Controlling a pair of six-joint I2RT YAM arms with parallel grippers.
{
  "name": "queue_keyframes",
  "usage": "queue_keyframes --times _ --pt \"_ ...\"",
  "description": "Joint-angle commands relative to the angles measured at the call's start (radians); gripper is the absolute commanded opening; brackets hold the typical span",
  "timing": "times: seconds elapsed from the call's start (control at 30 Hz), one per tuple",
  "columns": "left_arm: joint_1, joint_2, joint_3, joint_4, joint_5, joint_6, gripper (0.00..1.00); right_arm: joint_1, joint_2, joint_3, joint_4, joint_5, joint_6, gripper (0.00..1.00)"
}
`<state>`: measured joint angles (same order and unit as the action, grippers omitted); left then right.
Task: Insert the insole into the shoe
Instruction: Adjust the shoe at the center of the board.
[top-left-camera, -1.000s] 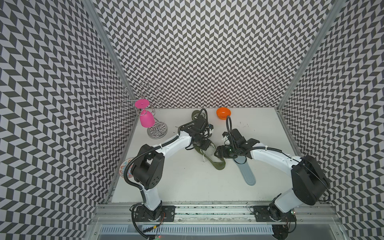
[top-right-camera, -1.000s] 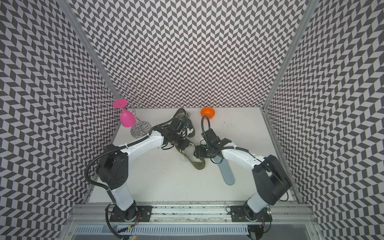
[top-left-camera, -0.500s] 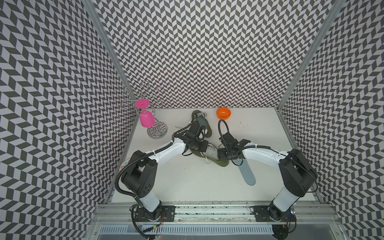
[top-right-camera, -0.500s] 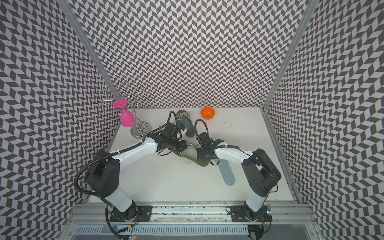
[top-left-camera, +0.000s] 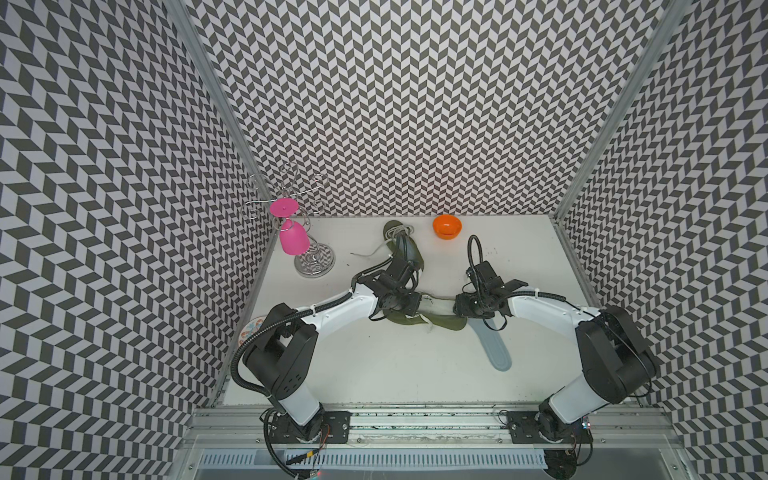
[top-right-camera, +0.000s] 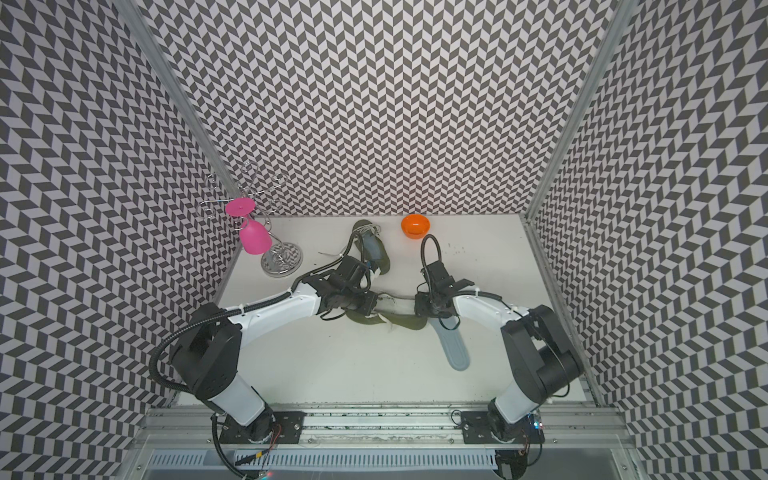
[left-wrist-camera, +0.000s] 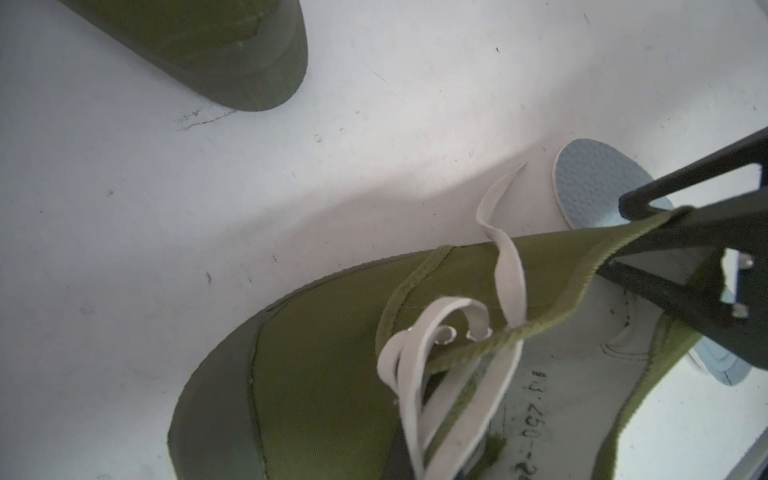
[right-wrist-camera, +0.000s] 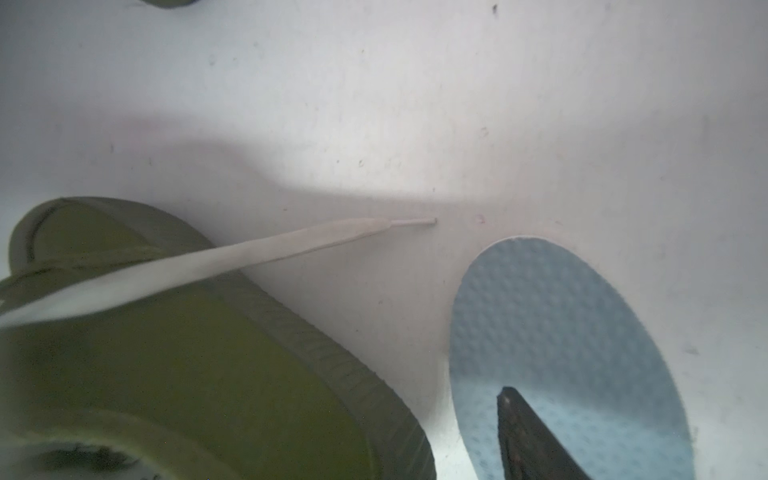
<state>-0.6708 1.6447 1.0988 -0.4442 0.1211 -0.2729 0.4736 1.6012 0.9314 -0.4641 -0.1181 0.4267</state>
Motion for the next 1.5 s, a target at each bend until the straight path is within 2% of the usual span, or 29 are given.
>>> queue_keyframes --times 0.0,0.17,0.47,0.73,1.03,1.2,1.27,1.47 --pt "0.021 -0.049 -0.023 0.020 -0.056 -0.075 0.00 -0.011 0.007 0.010 0.027 -0.050 -0.008 0.60" --pt "0.008 -0.077 -0.054 0.077 -0.095 -0.173 0.00 0.059 0.028 0.119 -0.027 -0.057 -0.005 0.63" --pt "-0.056 -0.073 -0.034 0.052 -0.258 -0.235 0.00 0.116 0.141 0.258 -0.109 -0.045 -0.016 0.65" --pt "-0.070 -0.129 -0.121 0.142 -0.269 -0.375 0.00 0.176 0.186 0.282 -0.200 0.058 -0.024 0.65" --pt "-0.071 -0.123 -0.116 0.145 -0.270 -0.358 0.00 0.192 0.092 0.271 -0.219 0.097 0.004 0.66" --pt "-0.072 -0.115 -0.104 0.142 -0.255 -0.335 0.00 0.194 0.034 0.282 -0.210 0.068 -0.010 0.69" --pt "-0.073 -0.117 -0.101 0.142 -0.246 -0.333 0.00 0.198 0.038 0.272 -0.210 0.041 -0.034 0.74" --pt "-0.075 -0.142 -0.105 0.147 -0.240 -0.357 0.00 0.211 0.089 0.214 -0.163 0.026 -0.016 0.75"
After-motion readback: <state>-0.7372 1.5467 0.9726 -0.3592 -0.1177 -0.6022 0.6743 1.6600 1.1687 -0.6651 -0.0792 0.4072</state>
